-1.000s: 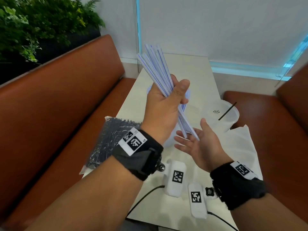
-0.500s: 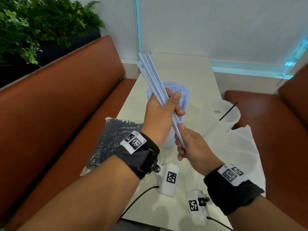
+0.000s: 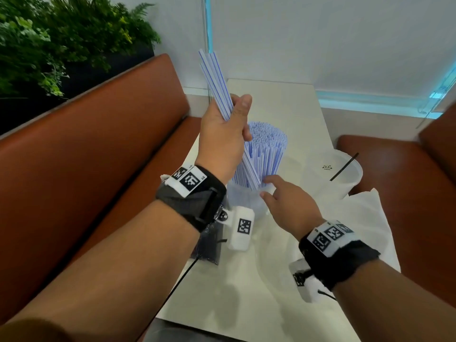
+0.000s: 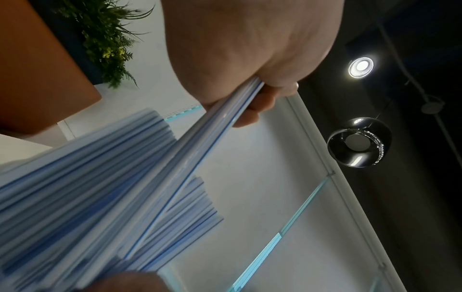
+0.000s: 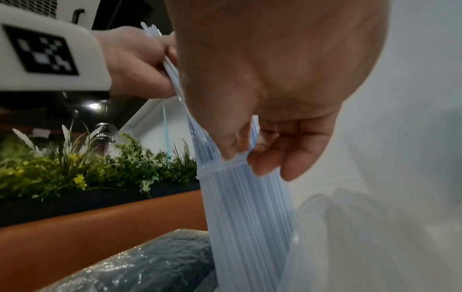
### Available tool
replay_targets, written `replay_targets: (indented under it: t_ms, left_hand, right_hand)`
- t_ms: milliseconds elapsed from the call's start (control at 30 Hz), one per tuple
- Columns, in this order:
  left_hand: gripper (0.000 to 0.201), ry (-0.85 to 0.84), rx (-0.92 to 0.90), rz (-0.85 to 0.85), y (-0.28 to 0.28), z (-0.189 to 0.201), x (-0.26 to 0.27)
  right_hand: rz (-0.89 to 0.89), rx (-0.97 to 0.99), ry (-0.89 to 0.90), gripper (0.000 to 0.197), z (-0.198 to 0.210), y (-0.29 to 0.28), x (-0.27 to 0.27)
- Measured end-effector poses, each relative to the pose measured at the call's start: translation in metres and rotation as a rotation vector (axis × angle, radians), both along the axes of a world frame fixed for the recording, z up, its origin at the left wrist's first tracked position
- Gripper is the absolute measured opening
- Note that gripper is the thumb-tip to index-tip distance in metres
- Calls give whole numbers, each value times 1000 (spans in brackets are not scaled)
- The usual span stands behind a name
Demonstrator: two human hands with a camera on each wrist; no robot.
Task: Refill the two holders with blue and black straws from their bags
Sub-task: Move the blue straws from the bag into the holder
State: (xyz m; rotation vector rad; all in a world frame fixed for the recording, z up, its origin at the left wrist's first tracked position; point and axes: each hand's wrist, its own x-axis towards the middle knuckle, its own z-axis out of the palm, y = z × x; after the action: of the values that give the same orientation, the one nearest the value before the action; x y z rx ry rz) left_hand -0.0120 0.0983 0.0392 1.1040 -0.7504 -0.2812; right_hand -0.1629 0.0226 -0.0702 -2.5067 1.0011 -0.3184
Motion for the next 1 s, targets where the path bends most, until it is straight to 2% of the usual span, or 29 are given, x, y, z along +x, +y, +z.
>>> replay_targets:
  t_ms: [67, 200, 267, 367, 400, 533, 567, 600, 667, 733, 800, 833, 933, 1000]
  left_hand:
    - [14, -19, -5, 57, -5, 4, 2]
    - [22, -78, 9, 162, -15, -4, 9]
    - [22, -202, 124, 172, -17, -18, 9]
    - [19, -512, 426, 215, -15, -47, 11]
    - [19, -579, 473, 227, -13, -53, 11]
    - [26, -556, 449, 105, -5, -53, 15]
    - [31, -539, 461, 58, -4, -50, 18]
    - [45, -521, 485, 30, -3, -46, 21]
    - [84, -473, 491, 36, -1, -30, 25]
    - [95, -511, 387, 103, -4, -10, 26]
    - [87, -698, 346, 142, -8, 5, 26]
    - [80, -832, 388, 129, -11, 9, 23]
    - [61, -1160, 663, -24, -13, -8, 8]
    - [52, -1236, 774, -84, -11, -24, 6]
  right_hand:
    - [29, -2, 101, 26, -3, -6, 6]
    - [79, -18, 65, 25, -8, -11, 12]
    - [90, -31, 55, 25, -10, -13, 12]
    - [91, -33, 86, 27, -10, -15, 12]
    - [93, -31, 90, 28, -10, -15, 13]
    - [81, -47, 106, 28, -11, -16, 14]
    - [76, -53, 108, 28, -12, -16, 14]
    - [74, -60, 107, 28, -13, -16, 14]
    - [73, -63, 97, 27, -14, -16, 14]
    - [69, -56, 88, 26, -16, -15, 14]
    - [61, -50, 85, 25, -16, -15, 15]
    - [60, -46, 89, 24, -16, -15, 15]
    - [57, -26, 110, 22, -13, -16, 16]
    - [52, -11, 118, 21, -11, -16, 16]
